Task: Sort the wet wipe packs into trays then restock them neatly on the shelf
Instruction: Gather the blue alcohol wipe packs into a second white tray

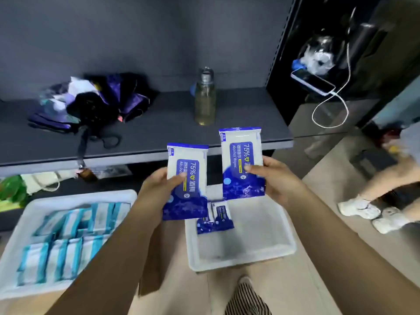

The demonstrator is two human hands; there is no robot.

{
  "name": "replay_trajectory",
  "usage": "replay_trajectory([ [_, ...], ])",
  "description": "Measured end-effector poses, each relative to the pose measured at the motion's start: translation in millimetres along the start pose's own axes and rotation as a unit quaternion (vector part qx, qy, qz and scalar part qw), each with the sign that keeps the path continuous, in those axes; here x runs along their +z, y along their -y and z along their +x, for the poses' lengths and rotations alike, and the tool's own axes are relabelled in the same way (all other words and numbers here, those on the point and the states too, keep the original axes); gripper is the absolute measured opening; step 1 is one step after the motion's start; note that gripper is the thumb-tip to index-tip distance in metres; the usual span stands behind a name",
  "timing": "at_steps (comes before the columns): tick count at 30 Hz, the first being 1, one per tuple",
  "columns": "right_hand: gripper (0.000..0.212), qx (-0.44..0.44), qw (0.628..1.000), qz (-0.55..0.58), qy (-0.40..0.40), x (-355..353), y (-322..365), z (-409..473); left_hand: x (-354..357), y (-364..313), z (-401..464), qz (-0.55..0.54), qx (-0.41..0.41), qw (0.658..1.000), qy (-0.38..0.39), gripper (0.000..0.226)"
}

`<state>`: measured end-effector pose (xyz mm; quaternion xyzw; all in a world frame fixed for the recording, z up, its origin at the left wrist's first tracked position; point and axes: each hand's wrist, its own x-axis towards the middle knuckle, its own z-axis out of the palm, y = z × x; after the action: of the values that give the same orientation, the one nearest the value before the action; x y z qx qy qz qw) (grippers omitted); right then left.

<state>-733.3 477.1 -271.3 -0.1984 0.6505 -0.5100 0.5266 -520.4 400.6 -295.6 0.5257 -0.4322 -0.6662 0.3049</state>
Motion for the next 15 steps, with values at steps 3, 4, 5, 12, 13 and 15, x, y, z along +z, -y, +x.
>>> replay_trajectory([
  [3,0.013,0.067,0.997,-0.038,-0.001,-42.5,-39.2,49.3,39.1,53.1,26.0,0.000,-0.069,0.997,-0.047,0.003],
  [4,0.014,0.090,0.995,-0.052,0.002,-55.3,-55.6,66.7,49.5,74.2,36.2,0.005,-0.098,0.993,-0.059,0.002],
  [5,0.014,0.114,0.991,-0.070,0.003,-66.4,-73.7,83.3,57.6,95.8,45.6,0.010,-0.130,0.989,-0.067,0.003],
  [12,0.013,0.248,0.950,-0.189,0.034,-95.4,-232.6,172.4,80.3,251.4,115.5,0.132,-0.227,0.959,-0.108,0.011],
  [13,0.016,0.259,0.943,-0.204,0.042,-96.7,-257.0,183.0,81.4,271.1,126.1,0.154,-0.229,0.955,-0.106,0.008],
  [15,0.024,0.279,0.931,-0.231,0.048,-96.5,-305.8,204.8,81.1,310.9,149.0,0.179,-0.242,0.948,-0.106,0.003],
])
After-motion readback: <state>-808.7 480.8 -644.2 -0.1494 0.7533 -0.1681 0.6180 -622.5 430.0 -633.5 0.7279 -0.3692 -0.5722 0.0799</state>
